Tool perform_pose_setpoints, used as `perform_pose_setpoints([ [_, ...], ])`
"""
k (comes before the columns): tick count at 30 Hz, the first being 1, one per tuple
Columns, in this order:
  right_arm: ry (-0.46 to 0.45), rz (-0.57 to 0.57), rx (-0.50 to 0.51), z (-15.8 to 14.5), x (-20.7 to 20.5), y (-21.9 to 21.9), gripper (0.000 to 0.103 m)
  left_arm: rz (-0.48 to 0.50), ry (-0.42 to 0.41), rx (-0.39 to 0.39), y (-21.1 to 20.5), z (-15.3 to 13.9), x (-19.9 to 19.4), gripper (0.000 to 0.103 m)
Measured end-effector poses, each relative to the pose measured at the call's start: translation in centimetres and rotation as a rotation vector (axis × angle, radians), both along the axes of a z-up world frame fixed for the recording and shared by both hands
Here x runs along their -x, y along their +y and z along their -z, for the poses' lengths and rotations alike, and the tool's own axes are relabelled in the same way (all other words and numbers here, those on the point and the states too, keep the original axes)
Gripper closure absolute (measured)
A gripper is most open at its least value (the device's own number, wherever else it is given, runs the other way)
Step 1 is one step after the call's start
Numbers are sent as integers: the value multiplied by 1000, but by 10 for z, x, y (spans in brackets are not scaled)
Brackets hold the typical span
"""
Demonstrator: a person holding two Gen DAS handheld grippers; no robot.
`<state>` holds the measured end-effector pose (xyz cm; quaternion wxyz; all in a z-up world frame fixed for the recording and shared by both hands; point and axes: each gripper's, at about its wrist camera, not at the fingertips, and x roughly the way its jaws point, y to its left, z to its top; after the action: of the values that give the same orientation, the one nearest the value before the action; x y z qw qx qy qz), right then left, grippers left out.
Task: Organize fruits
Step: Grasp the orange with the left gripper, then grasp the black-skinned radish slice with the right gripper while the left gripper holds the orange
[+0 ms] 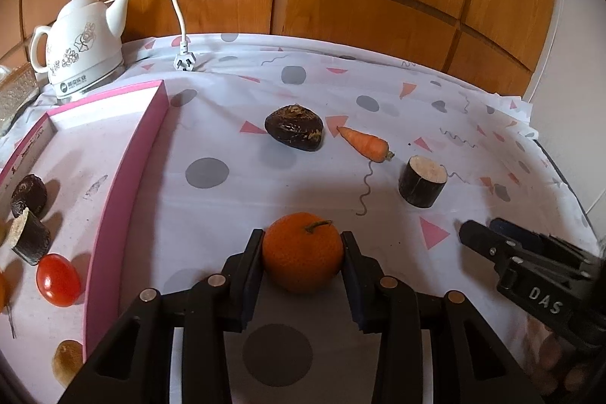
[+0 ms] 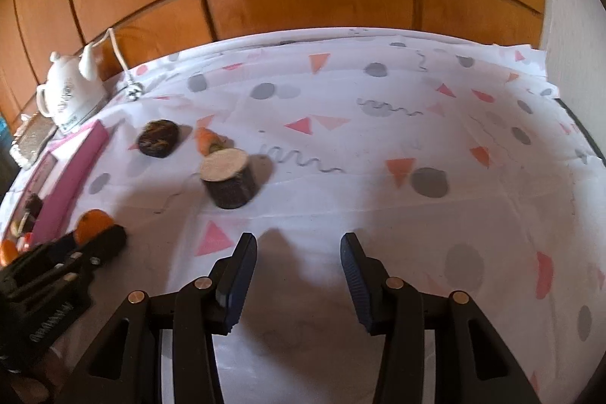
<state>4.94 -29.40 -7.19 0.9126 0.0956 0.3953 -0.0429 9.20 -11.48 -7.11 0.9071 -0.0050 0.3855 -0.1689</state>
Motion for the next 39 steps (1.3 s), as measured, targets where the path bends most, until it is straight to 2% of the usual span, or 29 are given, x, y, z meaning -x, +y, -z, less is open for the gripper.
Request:
perform_pose_setpoints([
  [4,-28,-54,-8,-10,-6,11,56,0,-3,-6,-1,1,1,63],
  [8,-18,-94,-9,-12,-25,21,56,1,-4,2,0,1,0,63],
  [22,39,-116,47,-4,-67,37,56,0,-10,8,0,2,1,63],
  [23,41,-112,53,-3,-68,37,57,0,-10,7,0,2,1,63],
  [24,39,-109,58,-4,-69,38,65,-1,-11,8,0,2,1,63],
  [25,41,-103,65,-4,-69,38,67,-1,-11,8,0,2,1,63],
  [31,33,-94,113,-7,-62,41,67,-1,-11,11,0,2,1,63],
  [39,37,-62,105,-6,-36,33,67,-1,-12,7,1,2,1,63],
])
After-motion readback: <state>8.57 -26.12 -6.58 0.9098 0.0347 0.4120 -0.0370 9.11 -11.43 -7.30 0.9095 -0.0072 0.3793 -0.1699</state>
